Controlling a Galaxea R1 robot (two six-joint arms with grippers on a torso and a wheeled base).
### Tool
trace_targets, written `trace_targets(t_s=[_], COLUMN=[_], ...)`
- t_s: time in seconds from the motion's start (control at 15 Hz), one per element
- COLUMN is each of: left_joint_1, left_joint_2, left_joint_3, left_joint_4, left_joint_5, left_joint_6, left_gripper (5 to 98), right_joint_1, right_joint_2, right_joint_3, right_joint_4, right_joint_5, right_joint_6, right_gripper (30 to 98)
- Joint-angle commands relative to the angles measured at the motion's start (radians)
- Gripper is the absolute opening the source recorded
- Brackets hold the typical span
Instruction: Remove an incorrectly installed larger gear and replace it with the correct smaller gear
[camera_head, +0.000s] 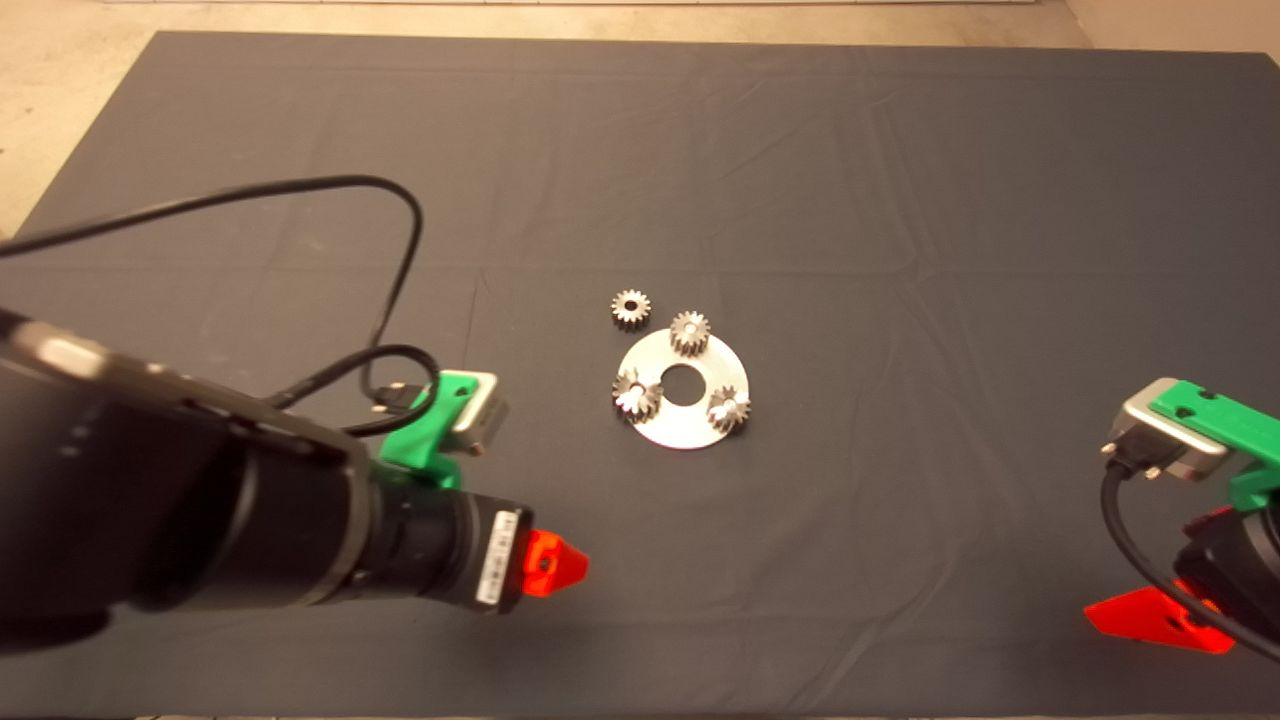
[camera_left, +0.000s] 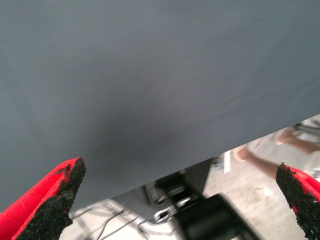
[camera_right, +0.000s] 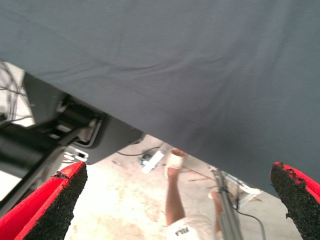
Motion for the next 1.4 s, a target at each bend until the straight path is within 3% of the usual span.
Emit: trace_targets(t_s=[0.0, 0.2, 0.4, 0.53, 0.67, 0.73, 0.8, 0.87, 0.93, 1.0, 1.2, 1.33], left_joint_1=[0.080, 0.110, 0.135, 0.175, 0.179, 0.179, 0.179, 0.181, 0.184, 0.184, 0.184, 0.185], left_joint_2=[0.090, 0.221, 0.351, 0.365, 0.365, 0.367, 0.370, 0.371, 0.370, 0.367, 0.368, 0.371], left_joint_3=[-0.044, -0.124, -0.239, -0.306, -0.349, -0.381, -0.407, -0.407, -0.404, -0.403, -0.416, -0.430], left_joint_4=[0.107, 0.160, 0.206, 0.251, 0.264, 0.264, 0.263, 0.263, 0.267, 0.269, 0.269, 0.270], left_joint_5=[0.005, 0.014, 0.061, 0.082, 0.086, 0.101, 0.156, 0.231, 0.276, 0.282, 0.290, 0.292], left_joint_6=[-0.029, -0.032, -0.035, -0.032, -0.024, -0.021, -0.019, -0.018, 0.002, 0.029, 0.040, 0.077], left_gripper=[97.7, 97.7, 97.7, 97.7, 97.7, 97.7, 97.7, 97.7, 97.7, 97.7, 97.7, 97.7], right_joint_1=[0.013, 0.013, 0.013, 0.013, 0.013, 0.013, 0.013, 0.013, 0.013, 0.013, 0.013, 0.013], right_joint_2=[0.004, 0.001, 0.001, 0.002, 0.002, 0.001, 0.002, 0.003, 0.004, 0.005, 0.004, 0.004], right_joint_3=[0.005, 0.005, 0.005, 0.005, 0.007, 0.008, 0.008, 0.008, 0.007, 0.008, 0.008, 0.008], right_joint_4=[0.037, 0.037, 0.037, 0.037, 0.038, 0.039, 0.040, 0.040, 0.040, 0.040, 0.040, 0.042], right_joint_5=[0.019, 0.019, 0.026, 0.042, 0.042, 0.043, 0.044, 0.044, 0.044, 0.044, 0.044, 0.044], right_joint_6=[0.000, 0.000, 0.000, -0.002, -0.002, -0.002, -0.002, -0.002, -0.002, -0.002, -0.002, -0.002], right_gripper=[96.8, 96.8, 96.8, 96.8, 96.8, 96.8, 96.8, 96.8, 96.8, 96.8, 96.8, 96.8])
